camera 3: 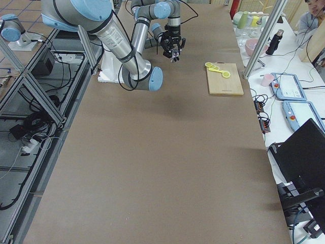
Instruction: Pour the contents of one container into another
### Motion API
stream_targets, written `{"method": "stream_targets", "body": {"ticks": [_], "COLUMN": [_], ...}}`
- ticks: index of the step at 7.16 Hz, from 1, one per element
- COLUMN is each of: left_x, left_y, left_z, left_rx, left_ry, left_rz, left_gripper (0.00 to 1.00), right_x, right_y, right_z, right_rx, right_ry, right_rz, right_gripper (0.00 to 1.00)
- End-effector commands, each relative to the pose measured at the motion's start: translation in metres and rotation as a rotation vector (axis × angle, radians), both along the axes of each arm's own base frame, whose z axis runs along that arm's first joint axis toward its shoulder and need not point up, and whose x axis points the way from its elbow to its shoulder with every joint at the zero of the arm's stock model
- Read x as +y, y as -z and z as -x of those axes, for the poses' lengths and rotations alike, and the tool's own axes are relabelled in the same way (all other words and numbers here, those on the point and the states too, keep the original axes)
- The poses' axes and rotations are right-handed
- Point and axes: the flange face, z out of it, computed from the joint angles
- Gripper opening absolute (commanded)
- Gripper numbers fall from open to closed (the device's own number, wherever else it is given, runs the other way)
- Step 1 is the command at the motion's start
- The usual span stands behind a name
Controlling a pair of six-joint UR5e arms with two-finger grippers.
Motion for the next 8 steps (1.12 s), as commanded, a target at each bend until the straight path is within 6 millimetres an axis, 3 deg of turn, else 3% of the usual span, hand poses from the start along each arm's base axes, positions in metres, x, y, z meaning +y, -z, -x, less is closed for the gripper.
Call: {"method": "stream_targets", "body": {"ticks": [1, 5, 8], "left_x": [0.001, 0.000, 0.000], "left_y": [0.001, 0.001, 0.001], "left_z": [-0.001, -0.001, -0.001], "left_rx": [0.001, -0.002, -0.001], "left_ry": [0.000, 0.000, 0.000], "left_rz": [0.000, 0.001, 0.001], "left_gripper": [0.00, 0.00, 0.00], "right_x": [-0.008, -0.013, -0.008], "right_y": [0.002, 0.006, 0.020], "right_z": [0.010, 0.001, -0.007], "right_rx": [-0.004, -0.011, 0.014], "right_ry": [0.000, 0.019, 0.016], "right_rz": [-0.001, -0.017, -0.009], "right_gripper": [0.00, 0.00, 0.00]}}
